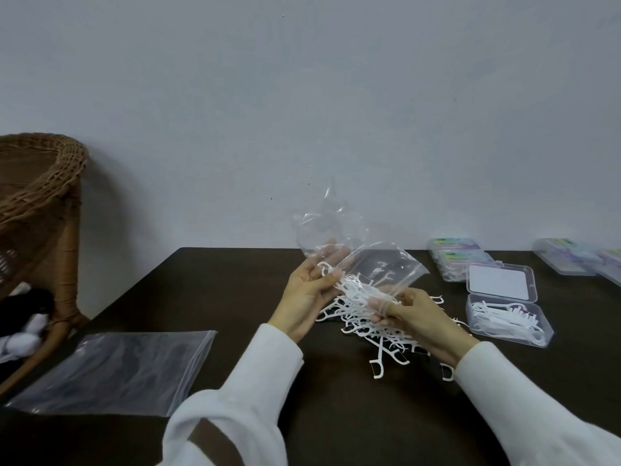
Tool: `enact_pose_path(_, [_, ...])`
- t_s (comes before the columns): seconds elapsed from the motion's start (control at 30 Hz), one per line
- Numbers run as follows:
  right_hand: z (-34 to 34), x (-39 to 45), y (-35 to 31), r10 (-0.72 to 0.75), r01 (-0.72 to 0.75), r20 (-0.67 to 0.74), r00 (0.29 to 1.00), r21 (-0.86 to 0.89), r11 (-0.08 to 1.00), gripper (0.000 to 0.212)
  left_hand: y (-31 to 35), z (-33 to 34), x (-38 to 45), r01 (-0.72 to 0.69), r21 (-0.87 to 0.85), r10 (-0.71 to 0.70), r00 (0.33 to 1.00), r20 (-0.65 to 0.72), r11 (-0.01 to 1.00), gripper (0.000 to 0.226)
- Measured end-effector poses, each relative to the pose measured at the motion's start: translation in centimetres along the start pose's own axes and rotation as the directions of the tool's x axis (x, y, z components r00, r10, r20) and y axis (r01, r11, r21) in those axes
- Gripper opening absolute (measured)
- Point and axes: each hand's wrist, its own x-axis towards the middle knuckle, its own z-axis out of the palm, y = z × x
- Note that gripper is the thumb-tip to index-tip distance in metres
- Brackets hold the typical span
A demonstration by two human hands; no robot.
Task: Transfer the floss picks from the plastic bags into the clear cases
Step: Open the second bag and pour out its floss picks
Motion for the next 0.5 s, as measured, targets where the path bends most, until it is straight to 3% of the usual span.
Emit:
enact_pose_path(0.13, [0.1,-0.2,-0.2,-0.074,0.075,-0.026,0.997,0.063,0.995,0.02,-0.4,-0.3,0.2,-0.013,-0.006,0.013,0.996,-0.083,1.0,0.034])
enact_pose_path(0.5, [-1.6,-0.1,-0.9,-0.133,0.141,-0.15,0.98,0.045,0.989,0.015,0.8,-2.6,0.7,-0.101,-0.115,0.065,0.957,-0.281,0.988,0.036])
